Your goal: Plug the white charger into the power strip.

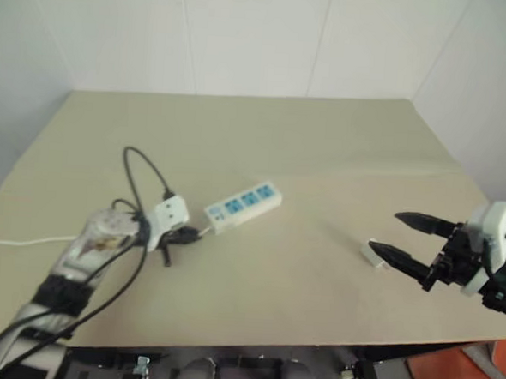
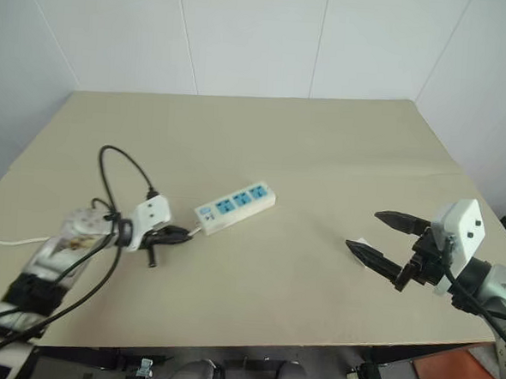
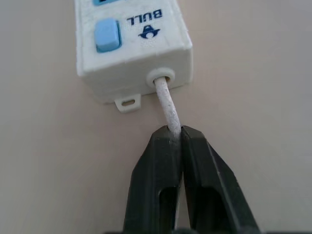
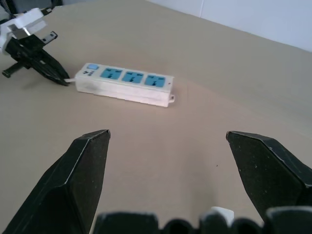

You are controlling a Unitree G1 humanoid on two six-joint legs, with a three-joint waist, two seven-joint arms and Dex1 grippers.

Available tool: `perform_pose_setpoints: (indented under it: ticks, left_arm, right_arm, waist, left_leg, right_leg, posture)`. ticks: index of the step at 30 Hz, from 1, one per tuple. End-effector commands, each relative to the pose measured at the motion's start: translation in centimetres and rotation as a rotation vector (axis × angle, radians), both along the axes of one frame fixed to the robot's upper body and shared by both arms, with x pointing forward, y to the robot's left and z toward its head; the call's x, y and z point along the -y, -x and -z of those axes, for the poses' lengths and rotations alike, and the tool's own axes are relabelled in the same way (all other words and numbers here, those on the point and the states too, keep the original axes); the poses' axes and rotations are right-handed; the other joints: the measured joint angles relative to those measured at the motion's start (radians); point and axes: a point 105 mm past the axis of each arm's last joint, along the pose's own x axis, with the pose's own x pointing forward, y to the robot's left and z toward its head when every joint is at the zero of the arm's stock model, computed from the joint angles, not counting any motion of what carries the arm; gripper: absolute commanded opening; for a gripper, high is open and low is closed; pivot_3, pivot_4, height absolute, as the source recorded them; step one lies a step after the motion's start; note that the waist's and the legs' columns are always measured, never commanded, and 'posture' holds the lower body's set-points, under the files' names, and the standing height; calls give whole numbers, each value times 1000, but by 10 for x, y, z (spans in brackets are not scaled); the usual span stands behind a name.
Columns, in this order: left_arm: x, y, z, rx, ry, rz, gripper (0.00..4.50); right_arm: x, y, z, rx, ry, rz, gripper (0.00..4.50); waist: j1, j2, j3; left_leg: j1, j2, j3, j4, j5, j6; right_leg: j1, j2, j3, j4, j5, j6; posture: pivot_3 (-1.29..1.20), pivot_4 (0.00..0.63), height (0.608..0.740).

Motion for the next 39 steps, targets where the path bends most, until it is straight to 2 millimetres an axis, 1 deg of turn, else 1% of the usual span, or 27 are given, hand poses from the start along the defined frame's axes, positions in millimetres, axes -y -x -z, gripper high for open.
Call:
perform_pose_setpoints:
  ticks: [1,4,8,9,10,12,13,14,17,21,25,29,34,39]
  left_arm:
    - [-14,18,4,-52,-7,13,1497]
    - [-15,27,-2,-52,29,45,2460]
    - [-7,34,-27,-20,151,118,3712]
    - [-5,31,-36,7,195,114,4040]
    - [0,21,-45,76,249,83,4371]
    - [7,3,-58,213,347,17,4442]
    - [11,-2,-60,223,379,5,4442]
    - [20,-8,-59,255,396,9,4442]
    - [46,-15,-48,241,425,69,4442]
    - [60,-24,-30,211,413,101,4442]
    - [66,-37,-16,217,376,91,4442]
    - [69,-47,-9,237,368,57,4442]
    - [70,-45,-2,218,389,59,4442]
    - [66,-44,3,206,411,37,4442]
  right_arm:
    - [-4,2,-9,46,11,-27,4500]
    - [-4,0,-9,45,16,-35,4500]
    - [-3,0,-10,44,18,-41,4500]
    - [-3,0,-10,44,17,-41,4500]
    - [-4,0,-10,45,14,-42,4500]
    - [-5,1,-10,47,10,-44,4500]
    - [-5,0,-10,48,6,-45,4500]
    - [-7,-1,-10,52,3,-45,4500]
    - [-11,-2,-11,59,-12,-52,4500]
    - [-13,-2,-13,70,-20,-48,4500]
    - [-13,-1,-14,75,-26,-45,4500]
    - [-14,1,-15,75,-35,-46,4500]
    - [-14,2,-15,75,-37,-45,4500]
    - [-14,1,-16,74,-32,-46,4500]
  waist:
    - [5,0,0]
    - [6,0,0]
    - [12,-1,0]
    - [14,-1,1]
    - [15,-1,1]
    - [28,-1,1]
    - [31,-1,1]
    - [31,-1,1]
    - [30,-1,1]
    - [23,-2,1]
    - [25,-2,1]
    - [27,-2,1]
    - [28,-2,1]
    - [28,-2,1]
  left_leg:
    - [1,0,0,0,0,0]
    - [2,0,0,0,0,0]
    - [-2,0,0,0,0,0]
    - [-4,0,0,0,0,0]
    - [-6,0,0,1,0,0]
    - [-6,-1,-1,2,0,0]
    - [-6,-1,-1,3,0,0]
    - [-6,-1,-1,3,0,0]
    - [-6,-2,0,4,0,0]
    - [-6,-3,0,4,0,0]
    - [-6,-3,0,4,0,0]
    - [-6,-3,0,4,0,0]
    - [-6,-3,0,5,0,0]
    - [-6,-3,0,5,0,0]
  right_leg:
    - [1,0,0,0,0,-1]
    - [4,0,-1,-2,0,-1]
    - [-1,0,-1,-1,0,-1]
    - [-3,0,-1,-1,0,-1]
    - [-5,0,-1,0,1,-1]
    - [-5,0,-2,0,1,-1]
    - [-4,0,-2,0,1,-1]
    - [-3,0,-2,0,1,-1]
    - [-3,-1,-2,0,1,-1]
    - [-4,0,-1,0,1,-1]
    - [-4,0,-2,1,1,-1]
    - [-3,0,-2,0,1,0]
    - [-4,0,-2,0,1,0]
    - [-3,0,-2,0,1,0]
  posture:
    - [0,150,740]
    - [0,150,740]
    - [0,150,740]
    - [0,150,740]
    - [0,150,740]
    - [0,150,740]
    - [0,150,740]
    - [0,150,740]
    - [0,150,740]
    - [0,150,740]
    - [0,150,740]
    - [0,150,740]
    - [0,150,740]
    - [0,150,740]
